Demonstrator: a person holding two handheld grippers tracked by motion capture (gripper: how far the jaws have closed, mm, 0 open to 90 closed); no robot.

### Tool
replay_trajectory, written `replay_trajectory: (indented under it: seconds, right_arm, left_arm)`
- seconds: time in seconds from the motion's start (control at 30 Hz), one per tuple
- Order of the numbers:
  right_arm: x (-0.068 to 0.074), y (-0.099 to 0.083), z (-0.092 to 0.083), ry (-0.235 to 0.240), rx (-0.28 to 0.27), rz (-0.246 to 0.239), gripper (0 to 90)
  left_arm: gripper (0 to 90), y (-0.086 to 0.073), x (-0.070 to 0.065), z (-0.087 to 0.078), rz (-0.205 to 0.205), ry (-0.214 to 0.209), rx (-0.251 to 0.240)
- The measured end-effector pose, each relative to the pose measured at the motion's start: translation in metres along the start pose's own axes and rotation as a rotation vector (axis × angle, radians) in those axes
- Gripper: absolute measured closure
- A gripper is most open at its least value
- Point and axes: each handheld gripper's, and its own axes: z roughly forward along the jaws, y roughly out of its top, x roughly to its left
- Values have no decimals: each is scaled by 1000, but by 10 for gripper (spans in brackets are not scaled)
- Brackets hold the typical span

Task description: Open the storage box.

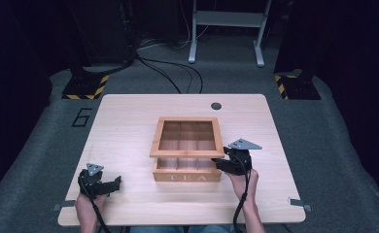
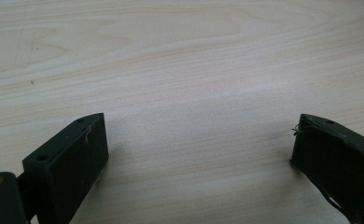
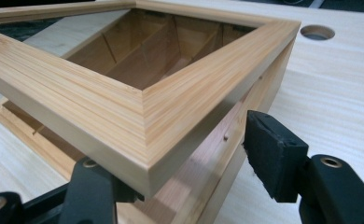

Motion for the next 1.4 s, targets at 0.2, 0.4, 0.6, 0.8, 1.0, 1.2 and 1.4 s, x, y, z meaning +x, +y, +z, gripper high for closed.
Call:
replay_trajectory:
  seconds: [0.2, 0.4, 0.6, 0.8, 1.0, 1.2, 1.4]
  right_arm:
    - [1, -10, -1, -10, 46, -4, 419]
    - [0, -21, 2, -4, 80, -2, 433]
    - [-1, -24, -1, 1, 95, -9, 437]
    - [-2, -26, -10, 40, 109, 8, 435]
    - [-1, -32, -13, 68, 139, 15, 434]
    - [-1, -42, -8, 122, 161, 8, 432]
    - [-1, -43, -11, 134, 158, 13, 427]
  left_arm:
    - [34, 0, 0, 0, 1, 0, 0]
    - [34, 0, 0, 0, 2, 0, 1]
    - [34, 0, 0, 0, 0, 0, 0]
    - [34, 0, 0, 0, 1, 0, 0]
    - [34, 0, 0, 0, 0, 0, 0]
    - [34, 0, 0, 0, 1, 0, 0]
    - [34, 0, 0, 0, 1, 0, 0]
